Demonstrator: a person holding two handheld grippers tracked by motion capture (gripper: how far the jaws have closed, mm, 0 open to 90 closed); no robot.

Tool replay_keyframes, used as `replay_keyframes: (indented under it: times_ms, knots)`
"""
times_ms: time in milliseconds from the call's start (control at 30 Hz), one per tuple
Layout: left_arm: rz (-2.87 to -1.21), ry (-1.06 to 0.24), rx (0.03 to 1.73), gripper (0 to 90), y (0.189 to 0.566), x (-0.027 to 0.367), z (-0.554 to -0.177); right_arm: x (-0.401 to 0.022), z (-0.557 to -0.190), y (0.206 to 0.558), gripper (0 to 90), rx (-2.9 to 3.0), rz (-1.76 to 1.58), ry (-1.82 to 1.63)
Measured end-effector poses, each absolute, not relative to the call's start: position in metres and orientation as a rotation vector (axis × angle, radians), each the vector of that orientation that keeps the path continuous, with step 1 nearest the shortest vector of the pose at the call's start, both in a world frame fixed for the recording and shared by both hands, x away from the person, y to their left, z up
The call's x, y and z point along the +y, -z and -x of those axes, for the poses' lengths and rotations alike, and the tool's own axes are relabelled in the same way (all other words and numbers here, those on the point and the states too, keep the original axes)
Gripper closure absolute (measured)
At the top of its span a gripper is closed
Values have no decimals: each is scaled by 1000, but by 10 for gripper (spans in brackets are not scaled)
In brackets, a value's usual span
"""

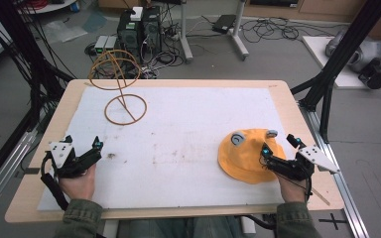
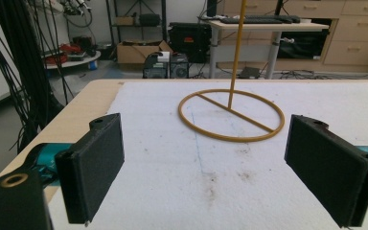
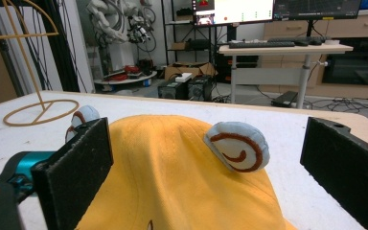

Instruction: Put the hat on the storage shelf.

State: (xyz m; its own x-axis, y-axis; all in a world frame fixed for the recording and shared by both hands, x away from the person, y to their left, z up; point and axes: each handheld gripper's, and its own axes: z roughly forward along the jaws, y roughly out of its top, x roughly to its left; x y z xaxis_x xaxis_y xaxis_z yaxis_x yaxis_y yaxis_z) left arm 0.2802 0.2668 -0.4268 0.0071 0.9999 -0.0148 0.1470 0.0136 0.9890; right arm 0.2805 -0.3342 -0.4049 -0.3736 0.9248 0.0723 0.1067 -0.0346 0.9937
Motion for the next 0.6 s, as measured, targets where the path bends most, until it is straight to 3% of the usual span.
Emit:
replay_keyframes:
  times_ms: [600]
  knots:
    - [-1312, -1116, 1331, 138, 428, 268, -280, -338, -279, 402, 36, 1515, -1125, -1499]
